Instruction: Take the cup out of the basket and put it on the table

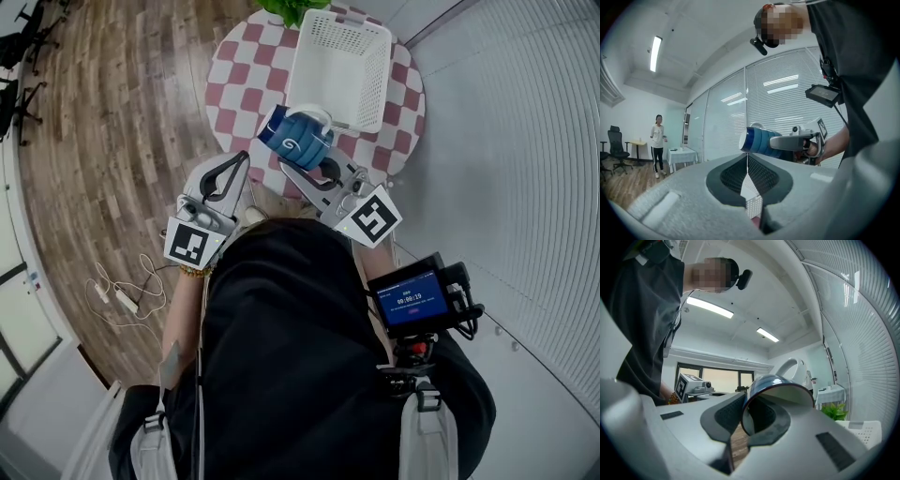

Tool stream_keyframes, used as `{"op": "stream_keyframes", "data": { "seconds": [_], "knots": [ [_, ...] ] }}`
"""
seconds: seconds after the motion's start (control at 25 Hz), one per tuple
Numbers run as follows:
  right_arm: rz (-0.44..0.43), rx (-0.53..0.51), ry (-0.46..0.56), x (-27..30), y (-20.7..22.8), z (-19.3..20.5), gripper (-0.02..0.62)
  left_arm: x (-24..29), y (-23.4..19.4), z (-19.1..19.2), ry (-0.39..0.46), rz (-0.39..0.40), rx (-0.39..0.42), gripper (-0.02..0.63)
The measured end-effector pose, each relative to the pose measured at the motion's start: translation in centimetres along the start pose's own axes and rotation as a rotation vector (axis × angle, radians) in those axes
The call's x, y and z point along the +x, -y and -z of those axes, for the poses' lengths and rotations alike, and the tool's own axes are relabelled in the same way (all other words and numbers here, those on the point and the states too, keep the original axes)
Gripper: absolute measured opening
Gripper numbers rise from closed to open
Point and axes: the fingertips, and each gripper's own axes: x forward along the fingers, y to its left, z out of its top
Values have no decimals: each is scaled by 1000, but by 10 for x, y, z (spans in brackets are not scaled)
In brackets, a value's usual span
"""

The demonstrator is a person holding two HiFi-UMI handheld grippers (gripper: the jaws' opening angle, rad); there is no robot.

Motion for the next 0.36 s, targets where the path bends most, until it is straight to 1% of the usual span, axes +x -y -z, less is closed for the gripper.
{"op": "stream_keyframes", "data": {
  "seconds": [0.2,0.36],
  "knots": [
    [2,44,32,-2,3,-3,32,2,1,1,-3,12,1,5],
    [13,66,33,-2,11,-1,32,6,-2,3,-9,14,-3,5]
  ]
}}
